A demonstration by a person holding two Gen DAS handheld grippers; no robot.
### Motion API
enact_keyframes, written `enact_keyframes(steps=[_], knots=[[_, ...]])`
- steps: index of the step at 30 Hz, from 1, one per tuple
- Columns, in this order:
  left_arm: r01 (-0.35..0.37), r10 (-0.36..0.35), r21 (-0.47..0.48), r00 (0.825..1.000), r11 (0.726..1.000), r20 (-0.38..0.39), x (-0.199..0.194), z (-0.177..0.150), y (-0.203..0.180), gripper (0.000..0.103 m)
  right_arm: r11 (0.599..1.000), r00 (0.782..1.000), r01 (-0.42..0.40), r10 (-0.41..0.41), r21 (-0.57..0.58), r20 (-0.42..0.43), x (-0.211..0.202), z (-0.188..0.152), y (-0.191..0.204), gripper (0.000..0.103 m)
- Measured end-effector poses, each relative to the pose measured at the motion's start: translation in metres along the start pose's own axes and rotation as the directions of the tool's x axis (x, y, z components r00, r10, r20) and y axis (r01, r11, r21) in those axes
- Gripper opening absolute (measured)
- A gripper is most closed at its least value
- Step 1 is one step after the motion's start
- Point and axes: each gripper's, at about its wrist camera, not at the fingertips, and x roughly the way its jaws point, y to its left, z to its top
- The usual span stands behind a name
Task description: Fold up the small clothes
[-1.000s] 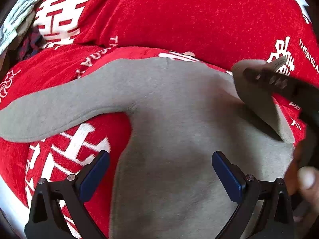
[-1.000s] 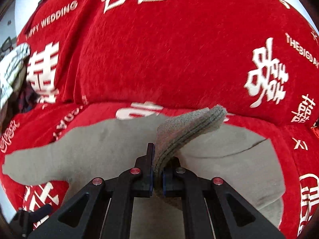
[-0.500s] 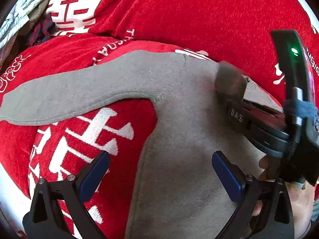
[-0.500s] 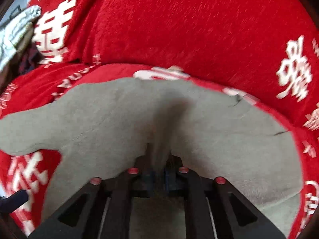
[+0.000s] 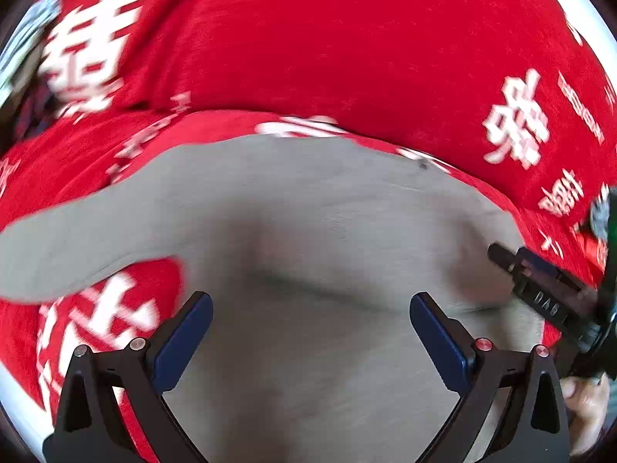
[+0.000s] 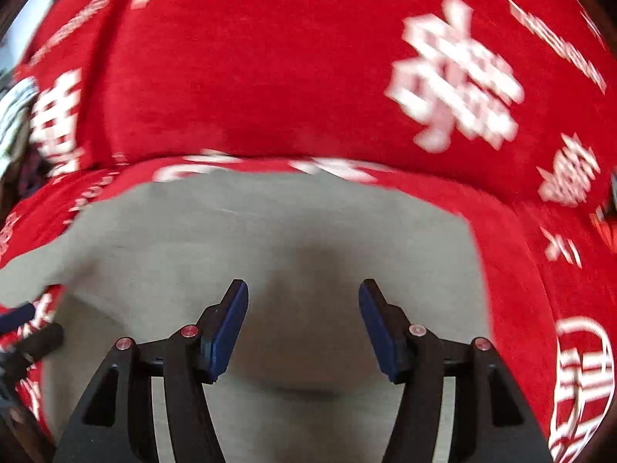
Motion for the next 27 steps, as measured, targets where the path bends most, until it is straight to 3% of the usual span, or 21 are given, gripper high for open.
enact_keyframes(steps=[2,4,5,9,12,16,17,20,24,27], knots=[[0.030,-0.030,0.049,1.000,0.998,-0.009,0.010,0.004,-0.026,0.102,1.000,0.999,0.016,-0.015,0.013,-0.028,0.007,-0.011,-0.018,0.064],[0.040,-0.037,0.110,0.999,0.993,-0.030,0.024,0.003,-0.049,0.102,1.000,0.993,0.027,-0.028,-0.003,-0.116,0.028,-0.026,-0.028,0.066],[0.033,-0.026,0.132,0.998,0.991,-0.053,0.034,0.002,-0.056,0.102,1.000,0.998,0.010,-0.010,-0.005,-0.062,0.022,-0.029,-0.031,0.067],[-0.019,0.035,0.118,0.991,0.993,-0.130,0.062,-0.004,-0.053,0.102,1.000,0.999,-0.010,0.009,-0.016,-0.053,0.012,-0.030,-0.034,0.070],[-0.015,0.023,0.077,0.994,0.997,-0.105,0.059,0.004,-0.048,0.102,0.999,0.999,-0.033,0.033,0.026,-0.007,0.007,-0.015,-0.042,0.070],[0.029,-0.018,0.093,0.992,0.995,-0.123,0.070,0.019,-0.065,0.102,1.000,0.996,0.017,-0.015,0.016,-0.087,0.043,0.006,-0.043,0.070],[0.020,-0.004,0.107,0.990,0.994,-0.144,0.079,0.020,-0.071,0.102,0.999,0.991,0.032,-0.029,0.025,-0.131,0.058,0.010,-0.046,0.070],[-0.059,0.083,0.163,0.987,0.985,-0.140,0.099,0.030,-0.083,0.102,0.997,0.991,0.028,-0.019,0.071,-0.129,0.070,0.021,-0.056,0.080],[-0.071,0.096,0.163,0.983,0.984,-0.155,0.110,0.045,-0.081,0.102,0.997,0.988,0.034,-0.023,0.068,-0.154,0.086,0.035,-0.062,0.085],[-0.090,0.114,0.158,0.982,0.983,-0.149,0.100,0.045,-0.077,0.102,0.998,0.989,0.028,-0.020,0.057,-0.150,0.071,0.033,-0.059,0.085]])
